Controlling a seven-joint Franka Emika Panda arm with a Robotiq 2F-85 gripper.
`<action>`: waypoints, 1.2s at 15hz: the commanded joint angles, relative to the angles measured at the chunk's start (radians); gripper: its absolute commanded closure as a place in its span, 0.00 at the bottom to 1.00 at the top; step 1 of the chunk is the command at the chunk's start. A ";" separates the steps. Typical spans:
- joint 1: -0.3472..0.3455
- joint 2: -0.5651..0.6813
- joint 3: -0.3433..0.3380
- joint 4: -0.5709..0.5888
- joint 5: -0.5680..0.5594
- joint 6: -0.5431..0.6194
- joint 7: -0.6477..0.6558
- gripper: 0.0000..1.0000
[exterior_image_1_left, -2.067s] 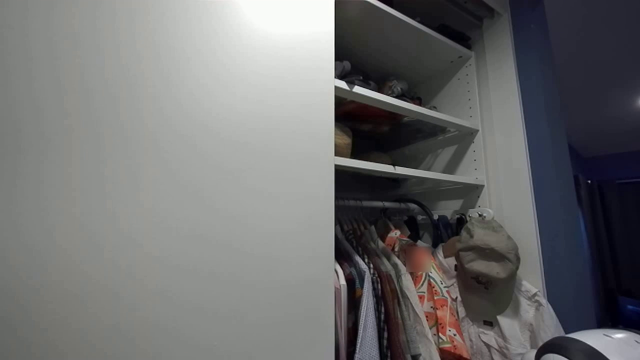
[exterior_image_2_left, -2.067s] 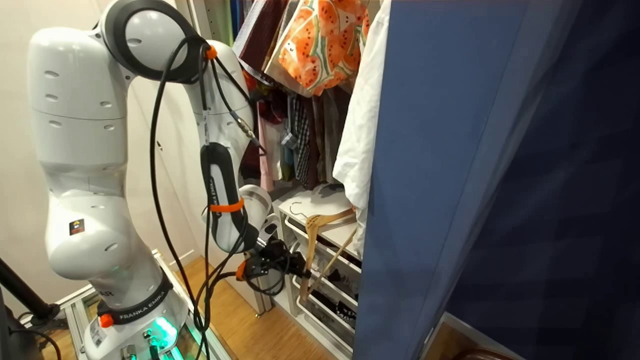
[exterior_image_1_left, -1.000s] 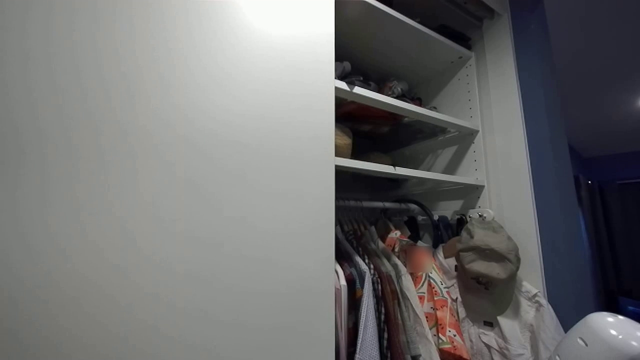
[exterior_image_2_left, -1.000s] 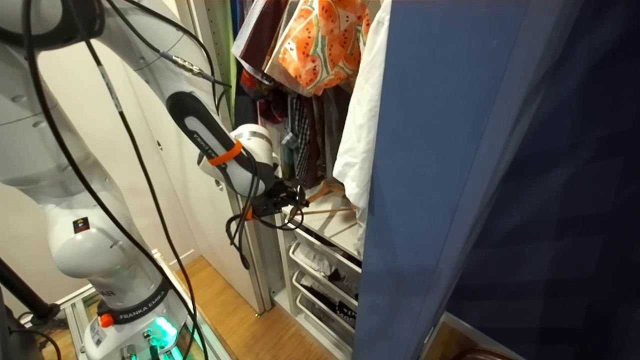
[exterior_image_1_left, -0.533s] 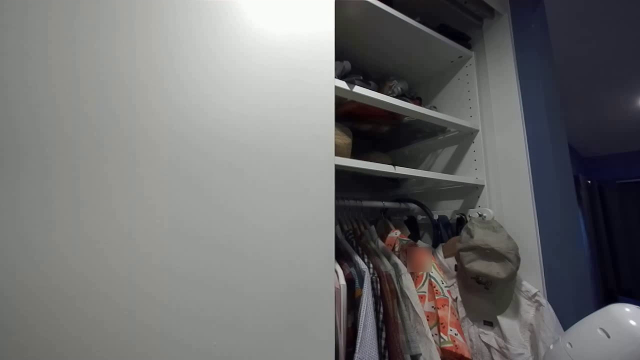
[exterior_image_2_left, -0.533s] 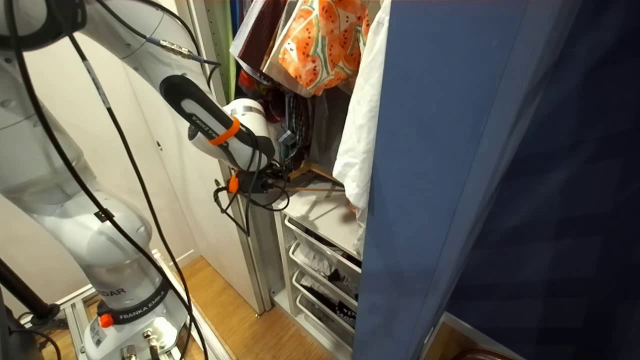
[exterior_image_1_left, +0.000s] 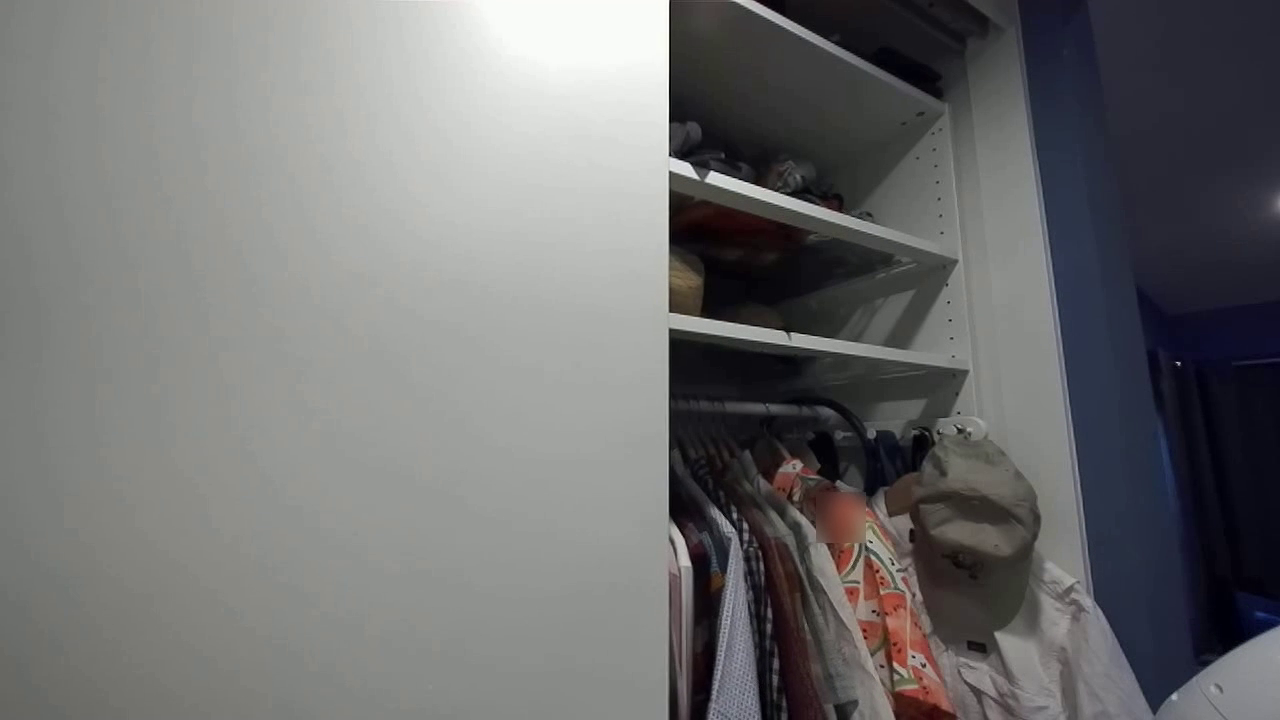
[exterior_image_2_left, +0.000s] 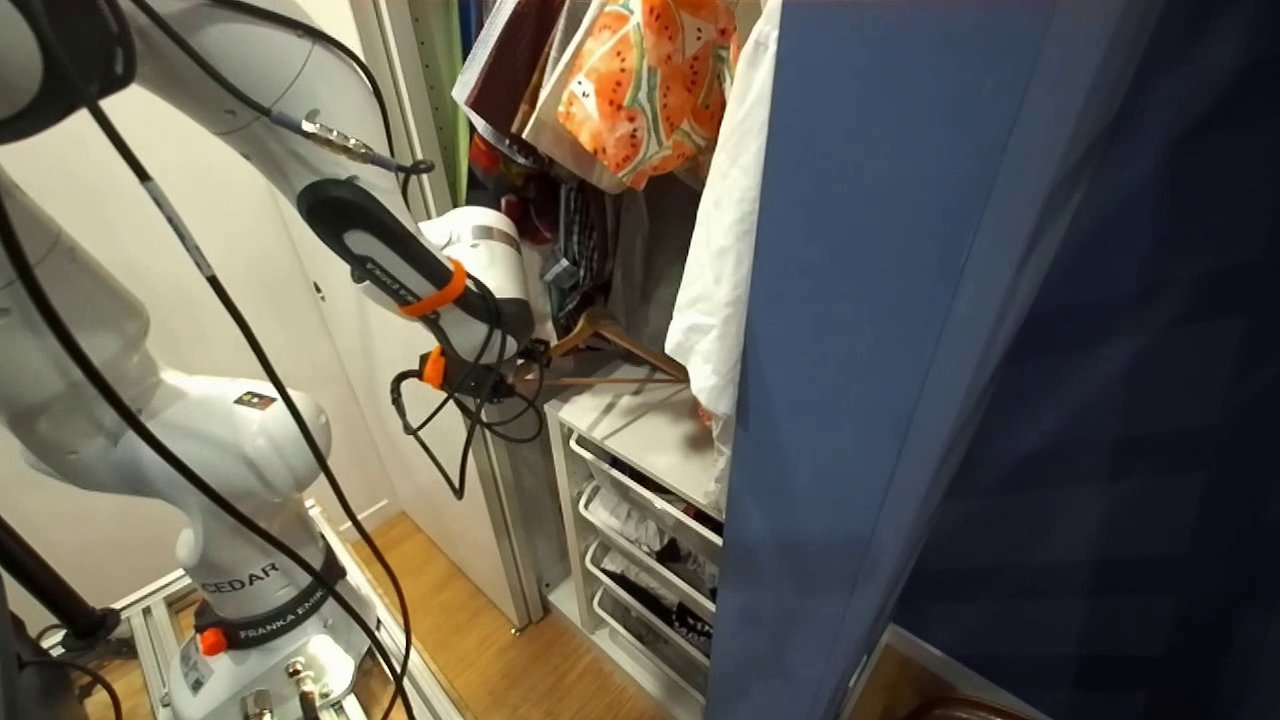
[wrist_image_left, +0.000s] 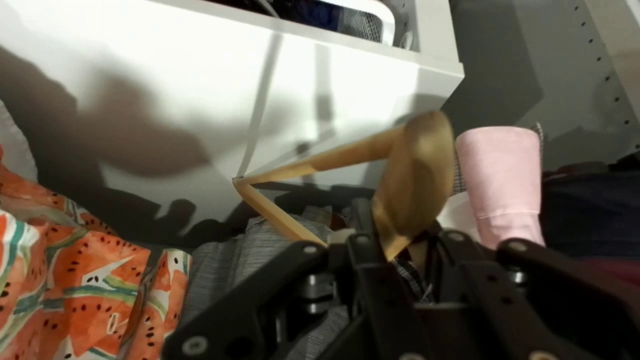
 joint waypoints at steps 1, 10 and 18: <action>-0.037 -0.002 0.035 -0.013 0.039 -0.110 -0.007 0.95; 0.153 -0.042 -0.145 -0.052 -0.001 -0.259 0.334 0.95; 0.461 0.032 -0.490 -0.053 0.002 -0.189 0.367 0.95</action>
